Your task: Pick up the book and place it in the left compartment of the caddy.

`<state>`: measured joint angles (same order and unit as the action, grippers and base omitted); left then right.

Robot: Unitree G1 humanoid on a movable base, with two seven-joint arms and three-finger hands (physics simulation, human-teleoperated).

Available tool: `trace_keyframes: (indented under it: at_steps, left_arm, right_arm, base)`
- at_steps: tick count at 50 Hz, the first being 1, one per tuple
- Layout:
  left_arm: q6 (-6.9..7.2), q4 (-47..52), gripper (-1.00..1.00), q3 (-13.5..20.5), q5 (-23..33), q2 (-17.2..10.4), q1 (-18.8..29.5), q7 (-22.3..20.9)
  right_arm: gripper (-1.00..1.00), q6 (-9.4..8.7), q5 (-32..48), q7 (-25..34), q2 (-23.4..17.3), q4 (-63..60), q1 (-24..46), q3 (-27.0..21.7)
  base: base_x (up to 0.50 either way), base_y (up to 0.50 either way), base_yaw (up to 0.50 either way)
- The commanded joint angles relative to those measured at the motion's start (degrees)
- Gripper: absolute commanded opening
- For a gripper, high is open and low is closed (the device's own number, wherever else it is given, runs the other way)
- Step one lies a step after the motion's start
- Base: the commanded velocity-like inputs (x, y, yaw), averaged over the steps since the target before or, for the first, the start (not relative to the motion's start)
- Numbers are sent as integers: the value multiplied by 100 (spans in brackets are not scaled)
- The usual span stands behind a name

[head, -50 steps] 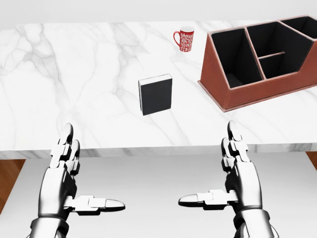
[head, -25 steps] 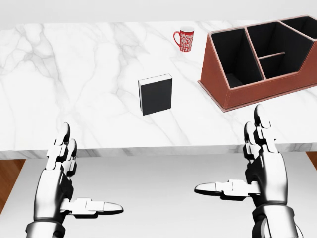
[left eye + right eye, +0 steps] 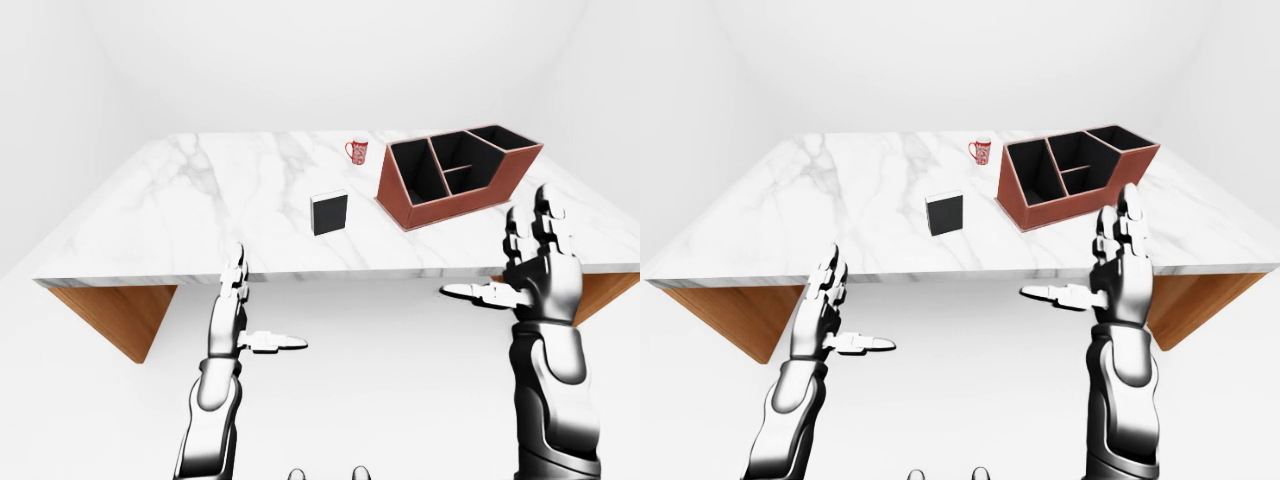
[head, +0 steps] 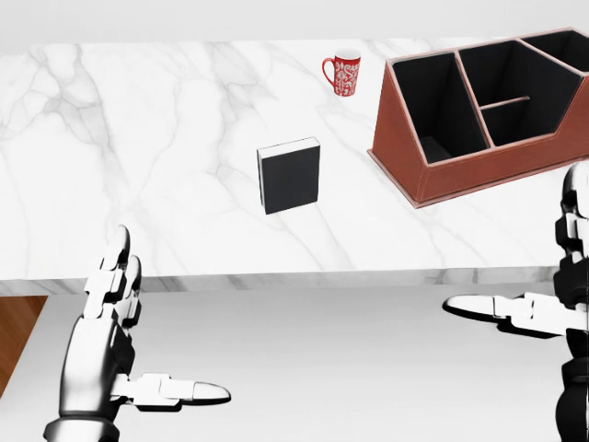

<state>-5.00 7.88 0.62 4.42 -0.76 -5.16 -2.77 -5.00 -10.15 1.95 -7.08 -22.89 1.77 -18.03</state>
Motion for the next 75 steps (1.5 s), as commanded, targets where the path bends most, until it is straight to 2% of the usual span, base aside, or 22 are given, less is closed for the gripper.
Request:
trace_keyframes:
  at_steps: [1, 2, 4, 12, 13, 14, 15, 17, 20, 23, 35, 41, 42, 51, 60, 68, 69, 71, 75]
  left_arm:
    - [0, 149, 100, -24, 23, 6, -54, -19]
    - [0, 107, 100, -33, 52, 2, -39, -17]
    - [0, 90, 100, -26, 57, -1, -27, -17]
    - [0, 63, 100, -11, 54, -4, -15, -21]
    - [0, -130, 100, 38, 7, -25, 57, -33]
    - [0, -645, 100, 113, -32, -69, 229, -41]
    - [0, -843, 100, 149, -229, -73, 294, -156]
    - [0, -970, 100, 205, -248, -93, 344, -146]
    - [0, -976, 100, 229, -333, -87, 335, -172]
    - [0, -814, 100, 193, -179, -66, 229, -64]
    - [0, -691, 100, 160, -127, -52, 172, -40]
    - [0, -701, 100, 168, -186, -51, 164, -71]
    - [0, -596, 100, 174, -224, -40, 116, -74]
    - [0, -706, 100, 256, -298, -54, 168, -7]
    - [0, -779, 100, 240, -247, -60, 193, 21]
    - [0, -435, 100, 182, -200, -27, 53, 35]
    - [0, -414, 100, 171, -196, -26, 47, 27]
    - [0, -389, 100, 176, -237, -22, 37, 12]
    - [0, -271, 100, 177, -274, -12, 8, 10]
  right_arm:
    - [100, 0, -692, -95, -243, -399, 164, -677]
    - [100, 0, -1172, -170, -271, -335, 255, -907]
    - [100, 0, -1456, -363, -410, -503, 239, -1040]
    - [100, 0, -1694, -431, -554, -440, 220, -1154]
    - [100, 0, -1882, -454, -681, -484, 217, -1386]
    - [100, 0, -2143, -481, -907, -562, 187, -1814]
    - [100, 0, -2263, -580, -995, -544, 187, -2015]
    - [100, 0, -2535, -630, -1112, -540, 199, -2208]
    - [100, 0, -2707, -733, -1305, -622, 180, -2416]
    - [100, 0, -2879, -769, -1478, -526, 196, -2629]
    - [100, 0, -3777, -1114, -1879, -458, 114, -3226]
    - [100, 0, -3953, -1062, -1964, -348, -1, -3449]
    - [100, 0, -4072, -1046, -2040, -325, -80, -3680]
    - [100, 0, -4542, -832, -2255, 50, -364, -4347]
    - [100, 0, -4559, -661, -2414, 273, -518, -4780]
    - [100, 0, -4744, -571, -2496, 442, -642, -5161]
    - [100, 0, -4860, -468, -2486, 639, -754, -5400]
    - [100, 0, -4595, -265, -2478, 733, -927, -5426]
    - [100, 0, -4654, -94, -2439, 973, -947, -5576]
  base:
    - [0, 0, 0]
    - [0, 0, 0]
    - [0, 0, 0]
    - [0, 0, 0]
    - [0, 0, 0]
    - [0, 0, 0]
    - [0, 0, 0]
    - [0, 0, 0]
    - [0, 0, 0]
    - [0, 0, 0]
    - [0, 0, 0]
    - [0, 0, 0]
    - [0, 0, 0]
    - [0, 0, 0]
    - [0, 0, 0]
    - [0, 0, 0]
    - [0, 0, 0]
    - [0, 0, 0]
    - [0, 0, 0]
